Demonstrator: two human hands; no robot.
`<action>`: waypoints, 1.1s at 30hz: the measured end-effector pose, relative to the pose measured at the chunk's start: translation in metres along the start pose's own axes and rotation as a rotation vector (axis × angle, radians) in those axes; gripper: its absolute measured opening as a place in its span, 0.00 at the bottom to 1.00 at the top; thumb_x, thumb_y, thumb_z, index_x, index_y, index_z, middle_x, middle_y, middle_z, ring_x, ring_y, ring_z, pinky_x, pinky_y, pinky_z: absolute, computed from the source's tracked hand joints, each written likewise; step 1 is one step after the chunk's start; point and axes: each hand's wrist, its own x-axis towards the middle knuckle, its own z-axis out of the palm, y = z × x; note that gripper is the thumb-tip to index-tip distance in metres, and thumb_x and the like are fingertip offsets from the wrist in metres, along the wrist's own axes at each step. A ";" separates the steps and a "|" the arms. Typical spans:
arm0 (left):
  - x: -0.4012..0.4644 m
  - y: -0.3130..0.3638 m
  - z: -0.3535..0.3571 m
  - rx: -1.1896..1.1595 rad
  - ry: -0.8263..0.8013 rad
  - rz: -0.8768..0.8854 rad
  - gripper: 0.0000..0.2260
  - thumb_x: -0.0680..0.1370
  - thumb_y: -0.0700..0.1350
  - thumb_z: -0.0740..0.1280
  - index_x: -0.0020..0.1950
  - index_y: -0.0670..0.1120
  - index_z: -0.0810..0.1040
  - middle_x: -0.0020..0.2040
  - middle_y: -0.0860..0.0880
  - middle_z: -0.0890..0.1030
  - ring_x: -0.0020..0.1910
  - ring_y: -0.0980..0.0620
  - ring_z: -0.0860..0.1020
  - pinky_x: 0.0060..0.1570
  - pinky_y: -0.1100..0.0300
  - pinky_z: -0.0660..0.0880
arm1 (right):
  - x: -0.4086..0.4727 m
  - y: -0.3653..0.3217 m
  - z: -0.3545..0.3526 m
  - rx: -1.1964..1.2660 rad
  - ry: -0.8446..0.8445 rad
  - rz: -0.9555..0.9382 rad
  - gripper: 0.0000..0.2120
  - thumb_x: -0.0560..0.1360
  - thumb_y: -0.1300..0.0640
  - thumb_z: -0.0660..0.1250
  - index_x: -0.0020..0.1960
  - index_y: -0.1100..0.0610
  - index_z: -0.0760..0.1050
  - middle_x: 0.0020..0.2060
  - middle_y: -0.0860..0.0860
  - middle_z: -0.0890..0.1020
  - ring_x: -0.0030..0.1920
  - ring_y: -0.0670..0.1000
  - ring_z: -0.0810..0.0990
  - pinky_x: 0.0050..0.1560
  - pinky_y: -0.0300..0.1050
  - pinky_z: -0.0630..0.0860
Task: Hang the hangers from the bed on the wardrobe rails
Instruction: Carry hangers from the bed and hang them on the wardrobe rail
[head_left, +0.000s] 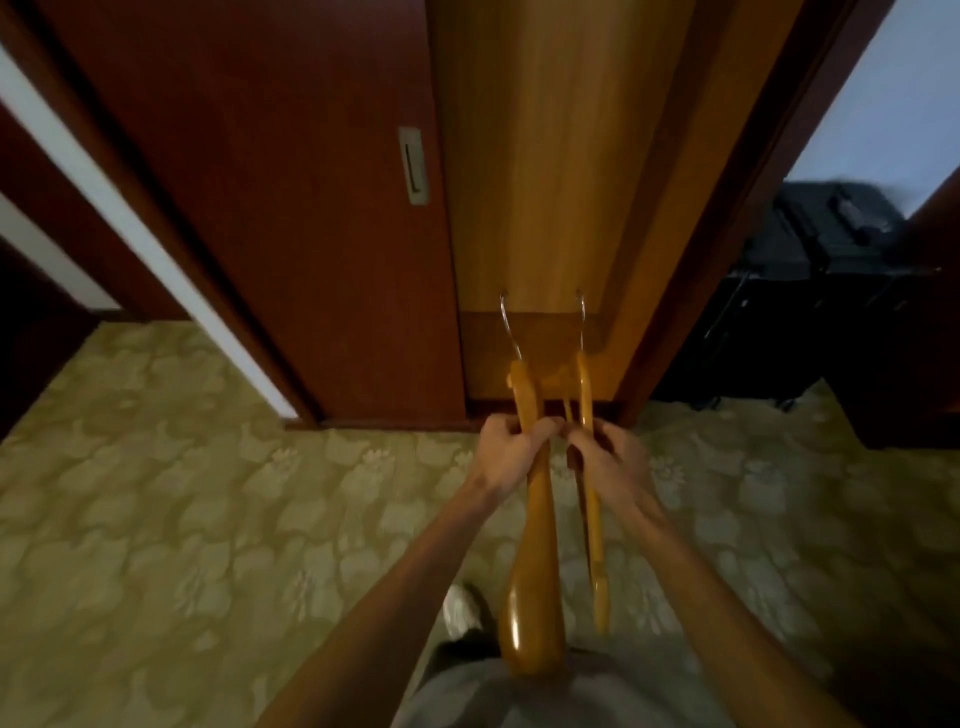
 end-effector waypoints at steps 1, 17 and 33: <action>0.019 0.010 -0.010 -0.006 -0.021 0.014 0.11 0.79 0.47 0.70 0.39 0.44 0.84 0.27 0.56 0.77 0.27 0.60 0.76 0.31 0.67 0.72 | 0.016 -0.011 0.009 -0.003 0.021 0.009 0.08 0.80 0.50 0.66 0.51 0.53 0.81 0.39 0.49 0.82 0.40 0.47 0.80 0.40 0.40 0.75; 0.250 0.125 -0.068 -0.017 -0.107 0.042 0.15 0.79 0.50 0.70 0.35 0.45 0.81 0.30 0.50 0.79 0.32 0.52 0.77 0.41 0.56 0.75 | 0.233 -0.128 0.023 0.084 0.115 0.025 0.12 0.80 0.50 0.66 0.46 0.58 0.80 0.32 0.49 0.80 0.35 0.46 0.79 0.40 0.42 0.74; 0.470 0.379 -0.057 -0.051 -0.049 0.428 0.19 0.82 0.52 0.65 0.46 0.36 0.82 0.37 0.45 0.84 0.38 0.50 0.83 0.49 0.57 0.80 | 0.472 -0.349 -0.079 0.101 0.072 -0.291 0.10 0.80 0.49 0.65 0.46 0.52 0.81 0.29 0.45 0.80 0.32 0.41 0.78 0.37 0.36 0.73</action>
